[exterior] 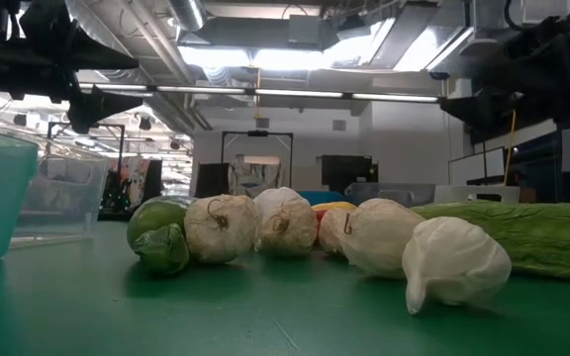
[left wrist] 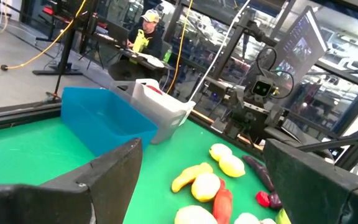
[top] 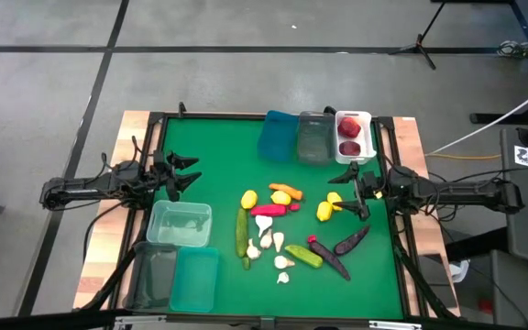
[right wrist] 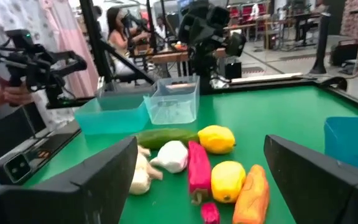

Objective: Sort produce into baskets
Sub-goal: Put the yellow lemon into the top black bin

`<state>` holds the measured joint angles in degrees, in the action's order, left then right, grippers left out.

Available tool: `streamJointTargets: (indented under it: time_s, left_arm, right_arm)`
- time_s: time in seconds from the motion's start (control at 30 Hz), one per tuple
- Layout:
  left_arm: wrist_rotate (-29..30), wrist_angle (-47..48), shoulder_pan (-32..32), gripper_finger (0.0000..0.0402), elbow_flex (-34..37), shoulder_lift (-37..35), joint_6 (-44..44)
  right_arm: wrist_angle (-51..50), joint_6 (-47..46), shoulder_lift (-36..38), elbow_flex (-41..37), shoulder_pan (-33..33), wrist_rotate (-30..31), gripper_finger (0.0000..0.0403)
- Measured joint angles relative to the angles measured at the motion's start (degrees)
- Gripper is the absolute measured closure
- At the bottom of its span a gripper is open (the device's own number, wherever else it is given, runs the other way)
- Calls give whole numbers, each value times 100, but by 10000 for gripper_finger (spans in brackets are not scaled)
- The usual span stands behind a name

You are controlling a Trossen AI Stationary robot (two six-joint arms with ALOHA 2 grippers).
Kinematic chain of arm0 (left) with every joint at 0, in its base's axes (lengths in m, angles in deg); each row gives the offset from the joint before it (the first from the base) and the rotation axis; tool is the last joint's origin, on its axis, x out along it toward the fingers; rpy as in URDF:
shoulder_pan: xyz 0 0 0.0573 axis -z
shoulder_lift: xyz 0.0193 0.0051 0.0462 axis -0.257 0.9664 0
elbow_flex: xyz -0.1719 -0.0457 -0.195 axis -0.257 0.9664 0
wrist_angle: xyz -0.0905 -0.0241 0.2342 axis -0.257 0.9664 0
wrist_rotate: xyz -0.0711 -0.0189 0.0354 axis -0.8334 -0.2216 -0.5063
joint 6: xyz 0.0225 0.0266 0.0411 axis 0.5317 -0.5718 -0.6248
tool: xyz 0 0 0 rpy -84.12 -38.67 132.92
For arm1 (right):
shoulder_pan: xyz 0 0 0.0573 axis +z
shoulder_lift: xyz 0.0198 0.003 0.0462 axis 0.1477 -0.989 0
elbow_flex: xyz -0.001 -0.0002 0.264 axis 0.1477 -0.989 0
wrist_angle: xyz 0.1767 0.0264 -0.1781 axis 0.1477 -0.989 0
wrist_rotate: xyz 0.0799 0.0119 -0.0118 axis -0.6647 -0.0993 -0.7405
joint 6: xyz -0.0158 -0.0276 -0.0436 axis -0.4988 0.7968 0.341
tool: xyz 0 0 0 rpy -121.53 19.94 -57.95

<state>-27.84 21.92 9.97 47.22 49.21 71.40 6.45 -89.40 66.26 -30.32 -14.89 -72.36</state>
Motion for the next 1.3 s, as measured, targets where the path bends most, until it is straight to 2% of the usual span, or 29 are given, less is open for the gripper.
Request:
streamJointTargets:
  time_s: [0.3, 0.5, 0.97, 1.07, 1.17, 1.3]
  left_arm:
    - [0, 29, -1, 73, 0, 0, -203]
    - [0, 448, -1, 73, 0, 2, -635]
    - [95, 503, -1, 73, 0, 2, -82]
    - [192, 501, -1, 73, 0, 2, -97]
    - [216, 501, -1, 73, 0, 2, -97]
    - [215, 536, 0, 73, 0, 2, -99]
  right_arm:
    - [123, -182, 1, -4, 0, 232, 55]
    - [103, -156, 1, -9, 0, 293, 55]
    - [103, -232, 1, -13, 0, 339, 55]
    - [92, -649, 1, -7, 0, 671, 55]
    - [-654, -697, -7, 257, 0, 829, 55]
    - [-2018, -523, -233, 1156, 0, 976, 55]
